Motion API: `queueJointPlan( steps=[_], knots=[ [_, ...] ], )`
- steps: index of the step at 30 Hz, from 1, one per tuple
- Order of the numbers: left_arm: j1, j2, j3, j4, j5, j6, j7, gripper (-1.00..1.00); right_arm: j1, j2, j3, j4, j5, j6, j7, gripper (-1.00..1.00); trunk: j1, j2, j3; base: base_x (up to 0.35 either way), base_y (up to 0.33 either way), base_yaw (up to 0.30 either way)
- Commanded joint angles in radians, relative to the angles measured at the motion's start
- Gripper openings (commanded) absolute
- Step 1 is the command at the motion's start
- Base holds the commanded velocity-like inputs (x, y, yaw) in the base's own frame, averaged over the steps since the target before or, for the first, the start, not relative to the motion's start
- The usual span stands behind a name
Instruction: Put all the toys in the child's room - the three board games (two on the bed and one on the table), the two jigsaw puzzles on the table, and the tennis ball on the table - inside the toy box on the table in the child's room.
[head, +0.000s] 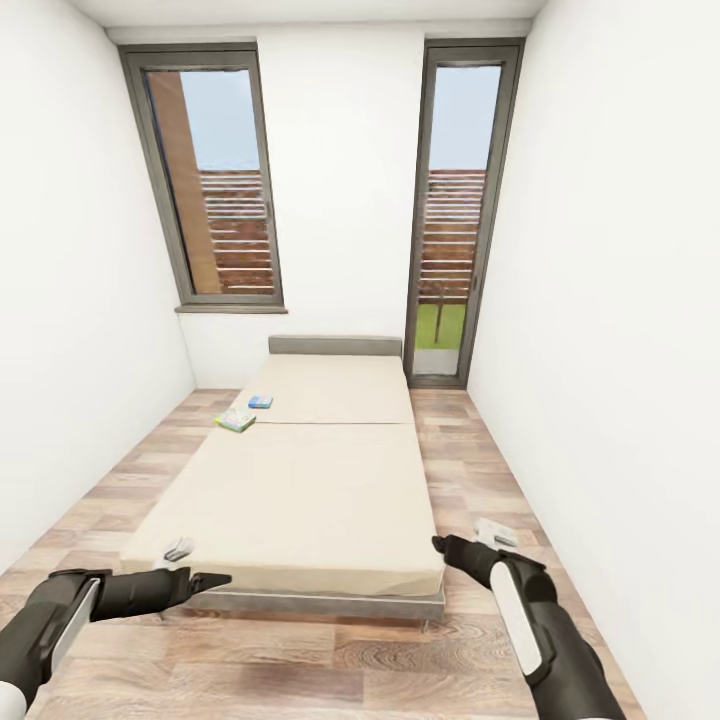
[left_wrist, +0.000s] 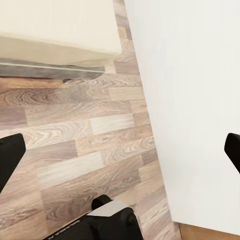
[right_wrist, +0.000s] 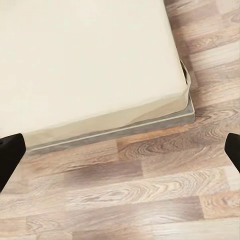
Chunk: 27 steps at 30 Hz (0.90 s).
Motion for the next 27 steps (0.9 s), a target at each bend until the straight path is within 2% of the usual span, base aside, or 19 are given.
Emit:
queueJointPlan(
  steps=[1, 12, 17, 20, 21, 24, 25, 27],
  knots=[
    [-0.001, 0.001, 0.000, 0.000, 0.005, 0.009, -0.003, 1.00, 0.000, -0.002, -0.001, -0.006, -0.013, 0.007, -0.008, 1.00, 0.001, -0.002, -0.002, 0.020, 0.000, 0.000],
    [-0.001, 0.005, 0.001, -0.004, 0.009, 0.022, -0.019, 1.00, 0.000, -0.008, -0.002, -0.025, -0.017, 0.022, -0.006, 1.00, 0.001, -0.002, -0.002, 0.156, 0.000, 0.000],
    [-0.001, 0.010, 0.001, -0.005, 0.010, 0.021, -0.033, 1.00, 0.000, -0.009, -0.003, -0.043, -0.019, 0.055, -0.001, 1.00, 0.001, -0.002, -0.002, 0.073, 0.000, 0.000],
    [-0.001, 0.010, 0.008, -0.005, 0.011, 0.021, -0.089, 1.00, 0.003, -0.009, -0.006, -0.086, -0.026, 0.101, 0.023, 1.00, 0.001, -0.002, -0.002, 0.020, 0.000, 0.000],
    [-0.001, 0.010, 0.010, -0.005, 0.010, 0.022, -0.126, 1.00, 0.010, -0.010, -0.008, -0.112, -0.032, 0.128, 0.045, 1.00, 0.001, -0.002, -0.002, 0.010, 0.000, 0.000],
    [-0.001, 0.010, 0.013, -0.006, 0.008, 0.023, -0.176, 1.00, 0.028, -0.010, -0.011, -0.148, -0.040, 0.164, 0.093, 1.00, 0.001, -0.002, -0.002, 0.006, 0.000, 0.000],
    [-0.001, 0.012, 0.014, -0.006, 0.007, 0.023, -0.207, 1.00, 0.044, -0.011, -0.015, -0.170, -0.045, 0.185, 0.146, 1.00, 0.001, -0.002, -0.002, 0.003, 0.000, 0.000],
    [-0.001, 0.012, 0.015, -0.006, 0.006, 0.023, -0.223, 1.00, 0.052, -0.013, -0.020, -0.181, -0.046, 0.196, 0.196, 1.00, 0.001, -0.002, -0.002, 0.002, 0.000, 0.000]
  ],
)
